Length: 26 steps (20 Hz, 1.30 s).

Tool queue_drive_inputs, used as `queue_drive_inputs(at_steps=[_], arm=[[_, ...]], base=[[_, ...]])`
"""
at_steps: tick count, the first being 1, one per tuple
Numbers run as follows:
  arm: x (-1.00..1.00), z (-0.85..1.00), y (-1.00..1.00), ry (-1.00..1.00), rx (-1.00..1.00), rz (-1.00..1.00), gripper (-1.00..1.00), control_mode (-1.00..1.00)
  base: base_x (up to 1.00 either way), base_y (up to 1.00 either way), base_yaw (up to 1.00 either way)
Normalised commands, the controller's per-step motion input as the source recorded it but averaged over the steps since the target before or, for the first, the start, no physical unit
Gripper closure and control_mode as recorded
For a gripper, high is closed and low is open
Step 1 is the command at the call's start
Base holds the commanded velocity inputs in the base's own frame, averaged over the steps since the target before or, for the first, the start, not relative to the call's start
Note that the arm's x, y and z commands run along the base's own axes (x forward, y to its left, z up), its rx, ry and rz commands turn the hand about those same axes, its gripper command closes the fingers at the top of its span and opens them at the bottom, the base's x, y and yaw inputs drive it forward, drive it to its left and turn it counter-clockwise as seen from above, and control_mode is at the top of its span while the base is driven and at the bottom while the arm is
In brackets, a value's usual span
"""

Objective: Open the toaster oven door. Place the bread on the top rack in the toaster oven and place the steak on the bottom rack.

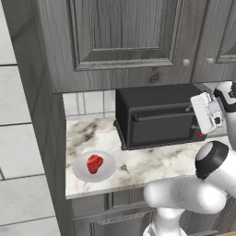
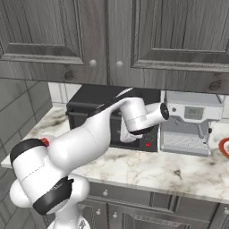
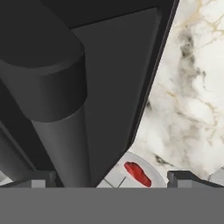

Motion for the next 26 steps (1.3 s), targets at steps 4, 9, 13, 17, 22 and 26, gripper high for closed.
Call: queue_drive_inputs(at_steps=[4, 9, 13, 17, 22, 26], arm=[[-0.22, -0.39, 0.00, 0.03, 0.00, -0.09, -1.00, -1.00], [-0.14, -0.43, 0.04, 0.01, 0.00, -0.11, -1.00, -1.00], [-0.03, -0.43, 0.09, 0.05, 0.00, -0.18, -1.00, -1.00], [0.07, -0.48, 0.10, 0.11, 0.00, -0.14, -1.00, -1.00], [0.08, -0.57, 0.06, 0.19, 0.00, -0.06, -1.00, -1.00], [0.00, -0.77, 0.07, 0.24, 0.00, 0.00, -1.00, -1.00]], base=[[0.00, 0.00, 0.00], [0.00, 0.00, 0.00], [0.00, 0.00, 0.00], [0.00, 0.00, 0.00], [0.00, 0.00, 0.00], [0.00, 0.00, 0.00]])
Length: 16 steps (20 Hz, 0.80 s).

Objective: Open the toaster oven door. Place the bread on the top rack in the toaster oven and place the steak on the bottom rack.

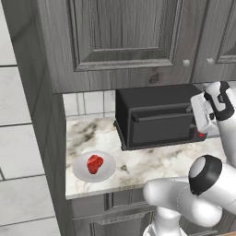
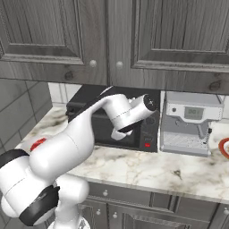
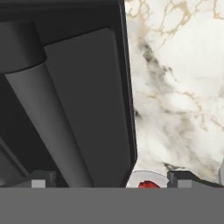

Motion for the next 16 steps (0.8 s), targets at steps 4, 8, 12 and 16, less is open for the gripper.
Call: queue_drive_inputs(at_steps=[4, 8, 12, 16], arm=[[-0.02, -0.84, 0.09, 0.16, 0.00, 0.00, -1.00, -1.00], [-0.02, -0.92, 0.16, 0.04, 0.00, 0.00, -1.00, -1.00], [-0.09, -0.94, 0.17, 0.00, -0.01, 0.00, -1.00, -1.00], [-0.21, -0.94, 0.16, 0.00, 0.00, 0.01, -1.00, -1.00]], base=[[0.00, 0.00, 0.00], [0.00, 0.00, 0.00], [0.00, 0.00, 0.00], [0.00, 0.00, 0.00]])
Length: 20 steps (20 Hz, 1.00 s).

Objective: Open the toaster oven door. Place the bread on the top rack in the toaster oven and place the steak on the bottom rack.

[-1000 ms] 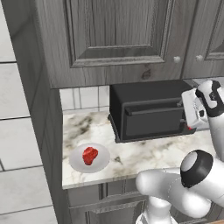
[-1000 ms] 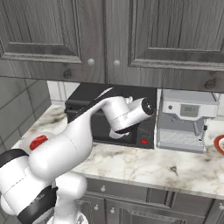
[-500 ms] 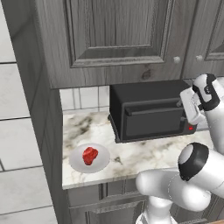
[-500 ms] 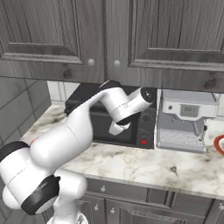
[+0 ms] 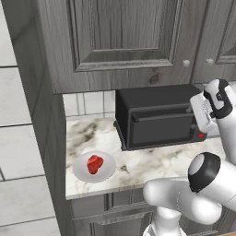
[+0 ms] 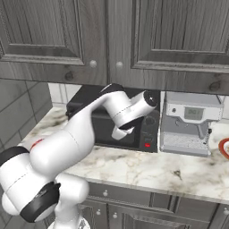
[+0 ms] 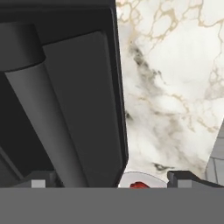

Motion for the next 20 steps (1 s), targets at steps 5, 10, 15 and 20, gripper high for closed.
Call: queue_drive_inputs(at_steps=[5, 10, 15, 20], arm=[[-0.16, -0.94, 0.17, 0.07, -0.02, 0.01, -1.00, -1.00], [-0.11, -0.94, 0.16, 0.17, 0.00, 0.00, -1.00, -1.00], [0.23, -0.81, 0.27, 0.05, 0.00, 0.00, -1.00, -1.00], [0.30, -0.71, 0.38, -0.04, 0.00, 0.03, -1.00, -1.00]], base=[[0.00, 0.00, 0.00], [0.00, 0.00, 0.00], [0.00, 0.00, 0.00], [0.00, 0.00, 0.00]])
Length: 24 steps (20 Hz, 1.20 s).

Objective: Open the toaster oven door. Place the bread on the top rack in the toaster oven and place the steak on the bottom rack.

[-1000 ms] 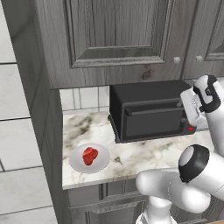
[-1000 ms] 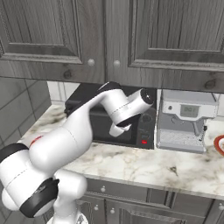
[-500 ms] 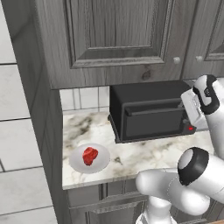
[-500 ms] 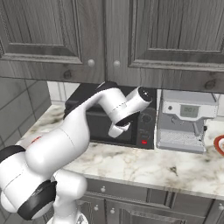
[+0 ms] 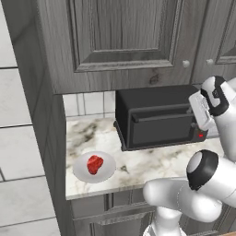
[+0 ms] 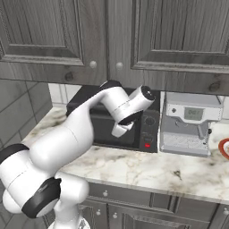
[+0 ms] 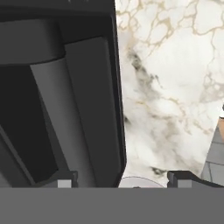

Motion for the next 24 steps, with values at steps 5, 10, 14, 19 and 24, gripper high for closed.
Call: queue_drive_inputs(at_steps=[5, 10, 14, 19, 24], arm=[[0.17, -0.84, 0.40, -0.13, -0.02, 0.07, -1.00, -1.00], [0.26, -0.76, 0.46, -0.19, -0.09, 0.11, -1.00, -1.00], [0.24, -0.83, 0.55, -0.09, -0.13, 0.13, -1.00, -1.00], [0.21, -0.94, 0.51, -0.02, -0.12, 0.12, -1.00, -1.00], [0.32, -0.86, 0.35, 0.00, -0.07, 0.11, -1.00, -1.00]], base=[[0.00, 0.00, 0.00], [0.00, 0.00, 0.00], [0.00, 0.00, 0.00], [0.00, 0.00, 0.00], [0.00, 0.00, 0.00]])
